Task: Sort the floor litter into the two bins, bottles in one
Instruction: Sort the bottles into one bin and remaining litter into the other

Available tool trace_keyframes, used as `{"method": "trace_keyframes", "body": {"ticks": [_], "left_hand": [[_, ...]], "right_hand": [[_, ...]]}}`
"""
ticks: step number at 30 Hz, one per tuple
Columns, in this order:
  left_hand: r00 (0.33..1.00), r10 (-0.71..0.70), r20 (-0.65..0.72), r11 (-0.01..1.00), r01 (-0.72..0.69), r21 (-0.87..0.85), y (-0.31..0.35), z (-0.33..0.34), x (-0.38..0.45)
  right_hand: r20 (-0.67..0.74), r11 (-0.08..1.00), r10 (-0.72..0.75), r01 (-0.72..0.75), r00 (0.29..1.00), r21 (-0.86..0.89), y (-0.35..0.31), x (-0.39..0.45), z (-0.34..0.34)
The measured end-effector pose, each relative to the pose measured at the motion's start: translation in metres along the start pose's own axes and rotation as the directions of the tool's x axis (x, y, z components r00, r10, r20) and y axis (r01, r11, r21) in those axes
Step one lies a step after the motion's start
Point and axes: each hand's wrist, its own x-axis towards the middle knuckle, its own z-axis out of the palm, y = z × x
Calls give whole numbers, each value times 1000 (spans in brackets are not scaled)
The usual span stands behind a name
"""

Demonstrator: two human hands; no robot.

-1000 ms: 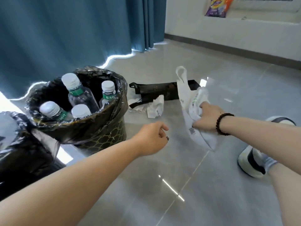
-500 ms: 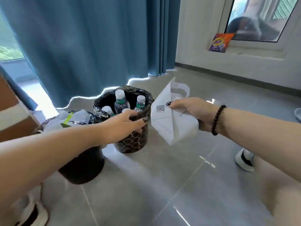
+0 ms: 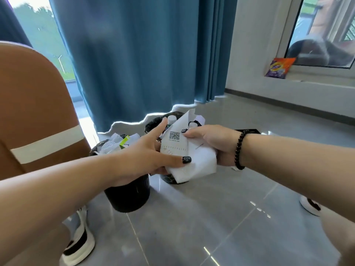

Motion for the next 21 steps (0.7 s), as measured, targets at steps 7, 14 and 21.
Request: {"method": "trace_keyframes", "body": {"ticks": [7,14,21], "left_hand": [[993,107,44,989,-111,100,11,3,3],[961,271,-50,962,-269,36,33,0,11],[947,218,-234,967,-178,181,39,-6,33]], "right_hand": [[-75,547,-558,298,826,-783,-14,-29,-27],[180,572,-470,454,864,-683,-19,-36,-31],[144,628,-516,487,845,-607,-32,-4,-36]]}}
